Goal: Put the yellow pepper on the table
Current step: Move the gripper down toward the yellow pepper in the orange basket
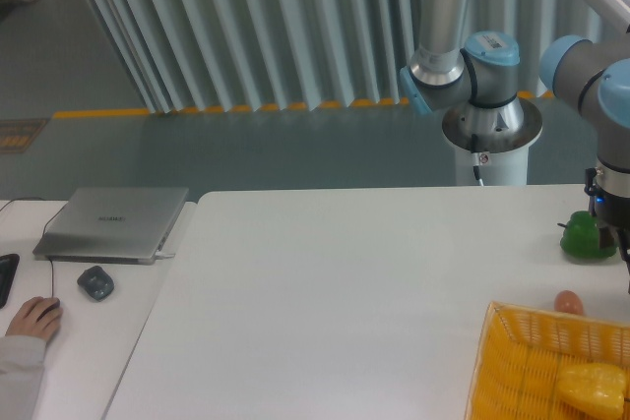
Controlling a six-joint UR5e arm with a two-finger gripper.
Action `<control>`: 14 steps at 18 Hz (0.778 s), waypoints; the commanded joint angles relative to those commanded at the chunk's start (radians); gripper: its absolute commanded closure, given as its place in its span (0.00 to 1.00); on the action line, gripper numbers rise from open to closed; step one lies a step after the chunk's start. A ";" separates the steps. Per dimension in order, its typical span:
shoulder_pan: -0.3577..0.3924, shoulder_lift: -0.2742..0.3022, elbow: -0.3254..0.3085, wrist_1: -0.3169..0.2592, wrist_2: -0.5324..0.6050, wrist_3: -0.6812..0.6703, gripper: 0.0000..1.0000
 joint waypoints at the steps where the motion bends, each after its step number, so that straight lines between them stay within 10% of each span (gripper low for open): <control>1: 0.002 0.000 0.002 0.000 -0.002 -0.003 0.00; 14: -0.086 -0.164 0.132 0.169 0.001 -0.183 0.00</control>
